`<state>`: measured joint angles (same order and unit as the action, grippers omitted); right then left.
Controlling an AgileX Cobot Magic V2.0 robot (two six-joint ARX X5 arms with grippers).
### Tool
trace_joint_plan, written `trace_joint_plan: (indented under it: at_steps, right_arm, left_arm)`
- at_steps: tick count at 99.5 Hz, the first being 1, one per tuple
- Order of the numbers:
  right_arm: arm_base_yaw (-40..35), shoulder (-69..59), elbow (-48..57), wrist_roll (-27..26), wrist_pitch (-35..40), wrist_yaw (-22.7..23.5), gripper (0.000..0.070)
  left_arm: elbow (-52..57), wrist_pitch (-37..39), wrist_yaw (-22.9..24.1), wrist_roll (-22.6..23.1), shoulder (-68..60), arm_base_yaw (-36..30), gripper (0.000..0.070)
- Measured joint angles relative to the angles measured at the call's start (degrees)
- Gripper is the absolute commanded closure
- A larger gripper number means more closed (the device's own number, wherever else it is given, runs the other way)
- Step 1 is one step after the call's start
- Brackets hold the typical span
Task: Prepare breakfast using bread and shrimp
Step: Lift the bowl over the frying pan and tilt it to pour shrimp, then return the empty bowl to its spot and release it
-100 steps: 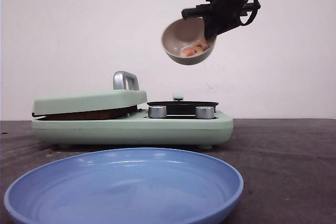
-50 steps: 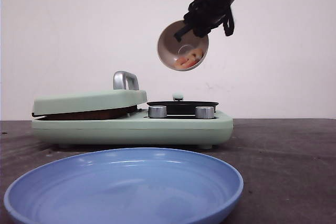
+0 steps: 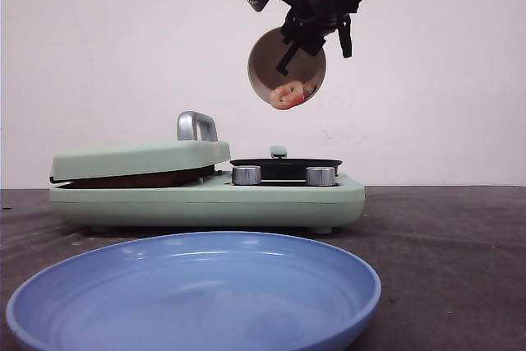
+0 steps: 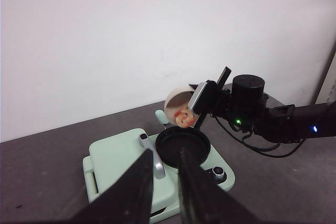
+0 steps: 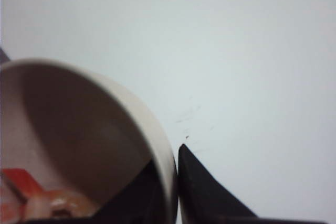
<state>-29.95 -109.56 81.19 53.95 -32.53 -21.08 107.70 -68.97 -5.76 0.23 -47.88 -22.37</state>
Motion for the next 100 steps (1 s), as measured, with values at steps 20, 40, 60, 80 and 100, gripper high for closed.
trace_joint_plan:
  at_steps: [20, 40, 60, 80, 100]
  right_arm:
    - [0.00, 0.00, 0.00, 4.92, -1.66, 0.07, 0.0700]
    - [0.00, 0.00, 0.00, 7.65, -4.57, 1.29, 0.0700]
    - [-0.37, -0.02, 0.00, 10.38, -5.57, 1.25, 0.0700]
    - [-0.92, 0.39, 0.83, 4.28, 0.33, -3.15, 0.0700]
    - [3.06, 2.91, 7.52, -19.74, 30.23, 2.89, 0.0700]
  left_arm:
    - [0.00, -0.74, 0.00, 0.31, 0.00, 0.00, 0.0700]
    - [0.00, -1.62, 0.00, 0.46, 0.00, 0.00, 0.0700]
    - [0.00, -2.16, -0.02, 0.48, -0.02, 0.00, 0.0700]
    - [0.00, -2.19, -0.02, 0.48, -0.02, 0.00, 0.0700]
    - [0.00, -2.16, -0.02, 0.48, 0.00, -0.81, 0.0700]
